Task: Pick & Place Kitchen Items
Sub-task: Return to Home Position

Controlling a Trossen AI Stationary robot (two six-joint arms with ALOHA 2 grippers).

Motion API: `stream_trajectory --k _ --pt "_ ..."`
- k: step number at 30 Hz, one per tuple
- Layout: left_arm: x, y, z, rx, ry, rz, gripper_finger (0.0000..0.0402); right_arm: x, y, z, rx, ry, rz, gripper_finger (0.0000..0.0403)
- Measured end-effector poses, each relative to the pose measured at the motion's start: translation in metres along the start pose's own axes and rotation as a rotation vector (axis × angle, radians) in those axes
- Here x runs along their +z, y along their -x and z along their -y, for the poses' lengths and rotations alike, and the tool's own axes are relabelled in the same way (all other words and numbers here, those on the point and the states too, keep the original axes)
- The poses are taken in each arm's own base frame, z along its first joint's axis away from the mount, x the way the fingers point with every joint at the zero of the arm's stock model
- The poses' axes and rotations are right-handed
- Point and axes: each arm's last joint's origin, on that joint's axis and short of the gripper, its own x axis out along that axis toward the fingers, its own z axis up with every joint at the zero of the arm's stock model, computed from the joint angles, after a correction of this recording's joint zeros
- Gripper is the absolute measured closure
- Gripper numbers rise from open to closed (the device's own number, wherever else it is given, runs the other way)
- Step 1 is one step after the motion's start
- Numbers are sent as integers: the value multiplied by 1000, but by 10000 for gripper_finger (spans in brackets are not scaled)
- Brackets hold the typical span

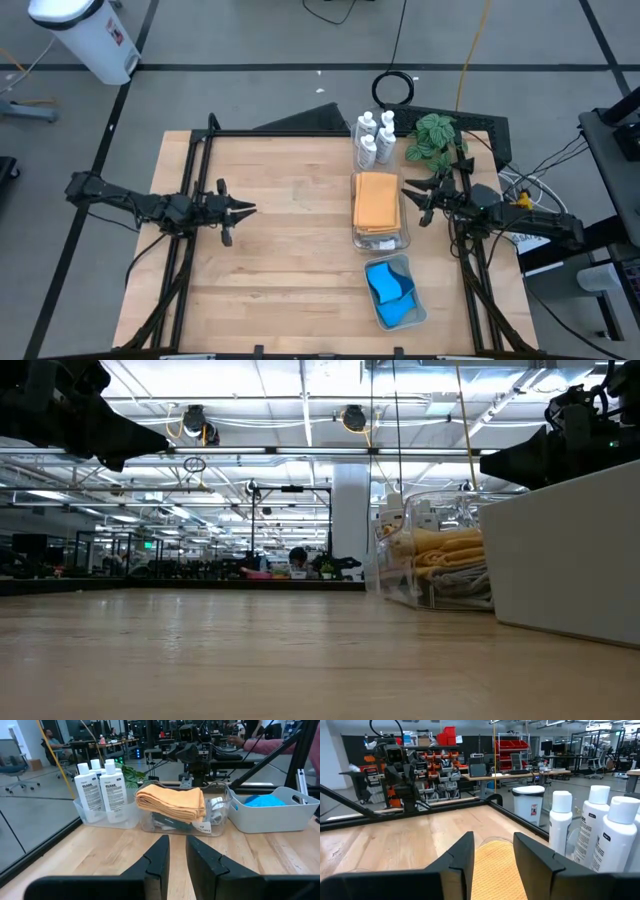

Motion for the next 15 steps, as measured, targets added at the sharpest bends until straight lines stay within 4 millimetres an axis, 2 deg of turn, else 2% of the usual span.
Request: stream_trajectory --k 15 --pt "0 0 0 0 0 0 336 0 0 0 0 0 0 293"
